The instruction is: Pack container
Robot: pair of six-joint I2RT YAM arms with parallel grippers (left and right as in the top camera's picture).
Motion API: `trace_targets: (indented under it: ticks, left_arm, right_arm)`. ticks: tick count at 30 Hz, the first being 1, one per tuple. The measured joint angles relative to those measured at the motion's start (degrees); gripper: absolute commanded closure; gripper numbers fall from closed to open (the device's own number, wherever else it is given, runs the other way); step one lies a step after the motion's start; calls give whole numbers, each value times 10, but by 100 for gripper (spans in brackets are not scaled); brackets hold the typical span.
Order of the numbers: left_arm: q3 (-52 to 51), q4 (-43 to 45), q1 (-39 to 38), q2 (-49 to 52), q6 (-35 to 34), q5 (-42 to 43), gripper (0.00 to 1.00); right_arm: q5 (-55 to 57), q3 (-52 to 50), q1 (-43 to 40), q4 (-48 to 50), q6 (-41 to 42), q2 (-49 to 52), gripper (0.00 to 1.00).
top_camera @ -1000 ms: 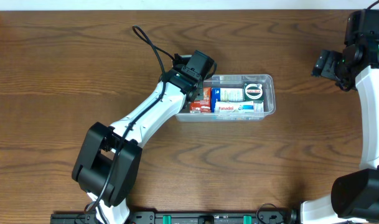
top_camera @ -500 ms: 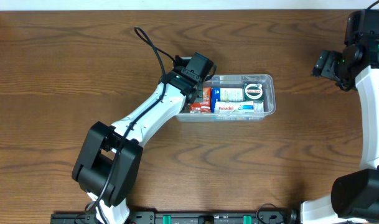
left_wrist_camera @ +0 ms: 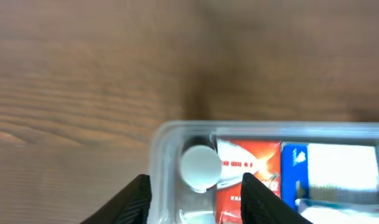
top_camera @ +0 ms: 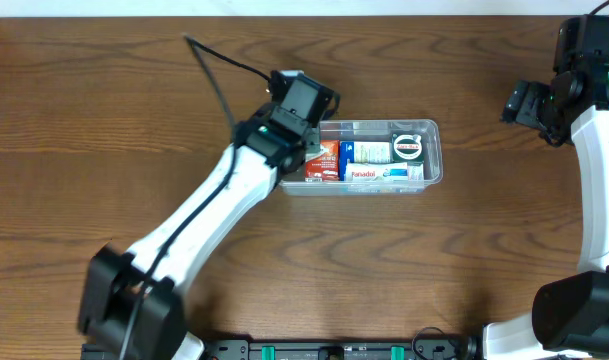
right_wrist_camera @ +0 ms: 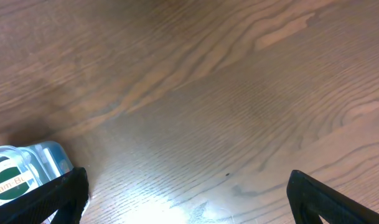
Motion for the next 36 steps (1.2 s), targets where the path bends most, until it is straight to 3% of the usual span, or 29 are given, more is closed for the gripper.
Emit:
trace_targets:
  ticks: [4,7,10,13,14,22,36]
  left_arm:
    - [2,-3,6,-35,12,-34,44]
    - [2,-8,24,-46,25,-56,34]
    - [2,-17,54,-47,29,-70,32]
    - [2,-23,90,-47,39,-81,18]
    - [2,-23,104,-47,41,-83,3]
    - [2,-32,182,-47,40,-94,2]
    - [2,-32,186,-47,40,-96,2]
  right_arm:
    - [0,0,0,0,0,0,1]
    - [0,0,0,0,0,0,1]
    - [0,0,0,0,0,0,1]
    - [0,0,0,0,0,0,1]
    - [0,0,0,0,0,0,1]
    - [0,0,0,0,0,0,1]
    - [0,0,0,0,0,0,1]
